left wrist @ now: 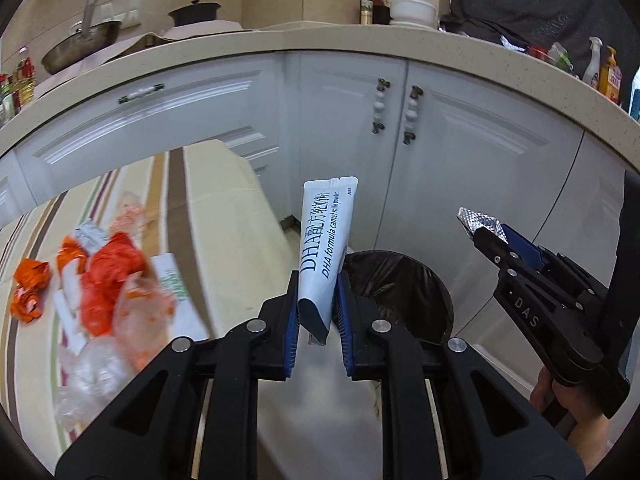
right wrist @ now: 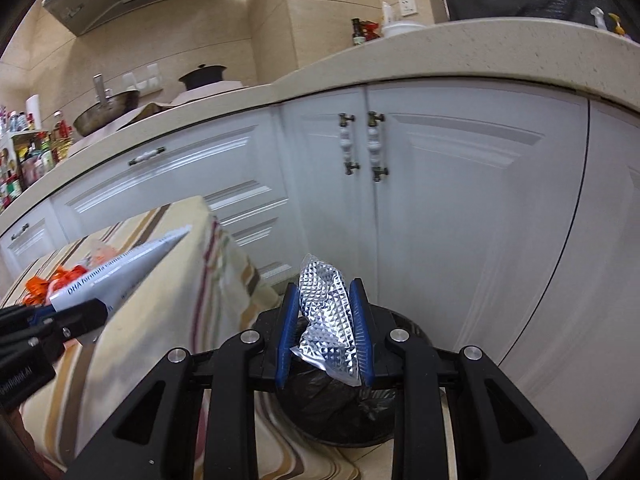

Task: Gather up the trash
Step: 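Carry both items to the black bin and release them from both tools, then move both open tools back over the table trash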

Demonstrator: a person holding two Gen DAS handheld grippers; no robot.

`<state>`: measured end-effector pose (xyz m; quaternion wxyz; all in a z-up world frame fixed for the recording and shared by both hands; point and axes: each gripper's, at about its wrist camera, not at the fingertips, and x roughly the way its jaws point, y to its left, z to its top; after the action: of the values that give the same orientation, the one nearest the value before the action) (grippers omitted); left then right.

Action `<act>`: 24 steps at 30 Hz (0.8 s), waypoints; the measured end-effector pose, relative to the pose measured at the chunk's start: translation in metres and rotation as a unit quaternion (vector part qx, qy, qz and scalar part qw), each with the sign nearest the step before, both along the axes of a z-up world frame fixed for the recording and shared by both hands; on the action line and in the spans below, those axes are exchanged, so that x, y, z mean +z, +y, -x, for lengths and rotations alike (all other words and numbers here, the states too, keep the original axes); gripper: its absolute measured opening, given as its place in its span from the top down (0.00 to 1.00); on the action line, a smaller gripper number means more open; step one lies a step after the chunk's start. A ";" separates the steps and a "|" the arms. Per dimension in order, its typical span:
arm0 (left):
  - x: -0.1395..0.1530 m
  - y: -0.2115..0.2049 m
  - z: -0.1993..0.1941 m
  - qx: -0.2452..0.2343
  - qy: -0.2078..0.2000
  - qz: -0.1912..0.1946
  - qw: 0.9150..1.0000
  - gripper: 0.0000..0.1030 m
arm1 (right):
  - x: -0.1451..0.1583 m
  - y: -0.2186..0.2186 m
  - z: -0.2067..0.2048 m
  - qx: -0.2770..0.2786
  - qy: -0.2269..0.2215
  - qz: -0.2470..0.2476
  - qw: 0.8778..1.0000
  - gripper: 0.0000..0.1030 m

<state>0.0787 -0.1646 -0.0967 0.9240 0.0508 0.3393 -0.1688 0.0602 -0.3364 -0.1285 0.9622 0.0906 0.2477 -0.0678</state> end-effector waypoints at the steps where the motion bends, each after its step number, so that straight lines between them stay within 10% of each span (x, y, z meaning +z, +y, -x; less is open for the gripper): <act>1: -0.002 -0.007 -0.003 -0.001 0.000 -0.004 1.000 0.84 | -0.001 -0.004 -0.003 -0.003 0.001 -0.001 1.000 0.74; 16: -0.031 -0.077 -0.062 -0.010 0.023 -0.043 0.999 0.77 | -0.021 -0.050 -0.047 -0.029 0.011 -0.002 1.000 0.73; 19: -0.040 -0.084 -0.075 -0.008 0.039 -0.048 0.998 0.69 | -0.027 -0.057 -0.053 -0.045 0.012 -0.002 0.999 0.51; 24: -0.038 -0.086 -0.079 -0.006 0.036 -0.042 0.998 0.58 | -0.030 -0.065 -0.054 -0.067 0.016 -0.008 0.998 0.47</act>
<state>0.1573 -0.2503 -0.1345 0.9072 0.0853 0.3790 -0.1616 0.1144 -0.4015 -0.1580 0.9507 0.1135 0.2570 -0.1316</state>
